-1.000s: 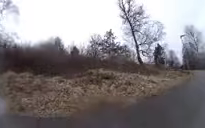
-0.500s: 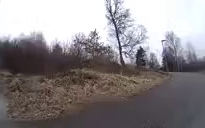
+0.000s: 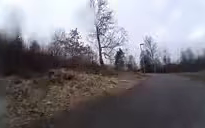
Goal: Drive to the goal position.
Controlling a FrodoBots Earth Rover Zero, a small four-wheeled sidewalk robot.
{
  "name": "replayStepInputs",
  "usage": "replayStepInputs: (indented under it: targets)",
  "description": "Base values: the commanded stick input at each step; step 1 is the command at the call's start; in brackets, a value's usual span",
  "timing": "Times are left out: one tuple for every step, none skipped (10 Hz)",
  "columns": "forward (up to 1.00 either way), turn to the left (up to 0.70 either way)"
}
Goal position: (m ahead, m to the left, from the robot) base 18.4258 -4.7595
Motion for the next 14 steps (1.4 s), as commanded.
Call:
replayStepInputs:
  targets:
    - [0.0,-0.7]
    - [0.0,-0.7]
    - [0.0,-0.7]
    - [0.0,-0.7]
    - [0.0,-0.7]
    - [0.0,-0.7]
    - [0.0,0.0]
    - [0.0,0.0]
    - [0.0,0.0]
    - [0.0,0.0]
    - [0.23,0.0]
    - [0.68,0.0]
    - [0.7,0.0]
    - [0.7,0.0]
